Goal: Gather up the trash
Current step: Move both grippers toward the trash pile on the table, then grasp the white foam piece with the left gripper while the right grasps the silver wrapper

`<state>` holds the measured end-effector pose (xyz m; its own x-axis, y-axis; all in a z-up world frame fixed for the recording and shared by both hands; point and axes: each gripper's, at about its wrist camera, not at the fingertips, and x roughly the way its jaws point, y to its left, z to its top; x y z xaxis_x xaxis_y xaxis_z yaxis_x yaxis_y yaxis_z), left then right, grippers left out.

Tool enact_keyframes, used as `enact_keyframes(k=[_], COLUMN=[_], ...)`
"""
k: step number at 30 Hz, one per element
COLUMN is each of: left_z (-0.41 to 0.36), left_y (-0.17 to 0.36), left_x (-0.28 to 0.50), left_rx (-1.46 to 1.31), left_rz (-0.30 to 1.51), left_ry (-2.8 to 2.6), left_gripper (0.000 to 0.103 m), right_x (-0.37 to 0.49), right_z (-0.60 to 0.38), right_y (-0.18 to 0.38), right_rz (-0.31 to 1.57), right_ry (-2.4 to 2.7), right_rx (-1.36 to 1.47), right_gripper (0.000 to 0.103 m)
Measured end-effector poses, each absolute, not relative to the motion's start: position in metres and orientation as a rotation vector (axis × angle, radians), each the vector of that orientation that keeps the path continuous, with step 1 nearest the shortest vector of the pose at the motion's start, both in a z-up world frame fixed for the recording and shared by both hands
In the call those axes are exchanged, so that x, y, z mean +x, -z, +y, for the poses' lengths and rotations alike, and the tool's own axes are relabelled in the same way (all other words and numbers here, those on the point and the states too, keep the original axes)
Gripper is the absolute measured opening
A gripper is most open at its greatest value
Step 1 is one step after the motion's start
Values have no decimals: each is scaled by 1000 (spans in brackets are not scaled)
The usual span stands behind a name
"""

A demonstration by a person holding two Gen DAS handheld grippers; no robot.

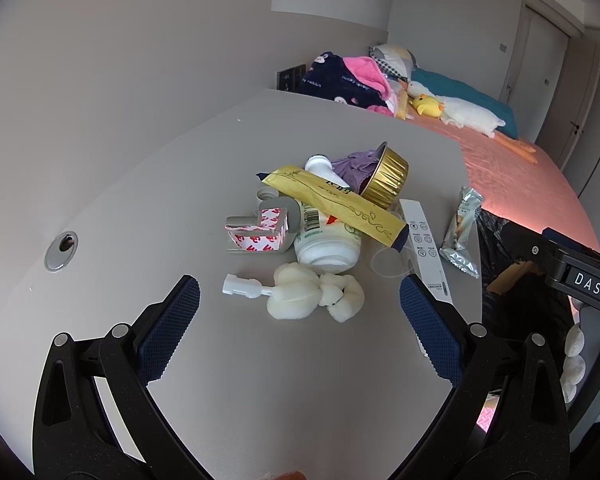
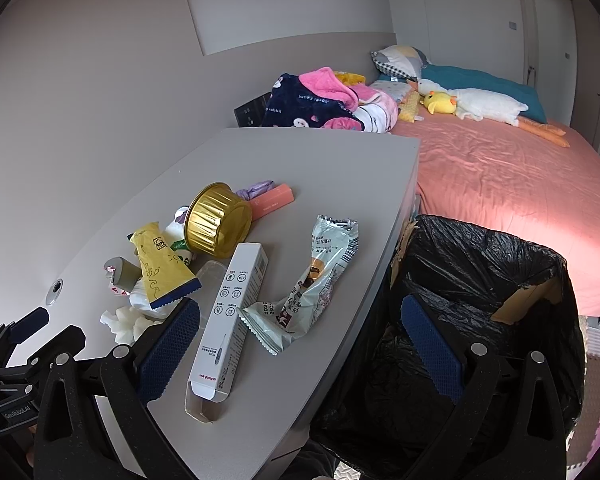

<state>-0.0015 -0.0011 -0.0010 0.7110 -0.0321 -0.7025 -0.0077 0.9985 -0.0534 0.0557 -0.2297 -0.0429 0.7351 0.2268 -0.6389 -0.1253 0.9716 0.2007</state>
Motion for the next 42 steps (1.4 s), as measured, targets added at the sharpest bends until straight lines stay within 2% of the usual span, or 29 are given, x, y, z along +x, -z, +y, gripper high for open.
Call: enact_keyframes(k=[32,40,42], left_z=[3,-4,-5], left_y=[42,50,53], left_x=[30,42,46], left_rx=[-92,-42,-46], left_rz=[893,894,905], left_ry=[32,28,38], left_gripper=[97,97,97], right_x=[90,123,130], right_z=[-238,-234,-233], right_y=[77,92,97], right_rz=[760,804,822], right_ry=[-146,-101,-95], right_rx=[137,128,133], right_gripper=[100,80,73])
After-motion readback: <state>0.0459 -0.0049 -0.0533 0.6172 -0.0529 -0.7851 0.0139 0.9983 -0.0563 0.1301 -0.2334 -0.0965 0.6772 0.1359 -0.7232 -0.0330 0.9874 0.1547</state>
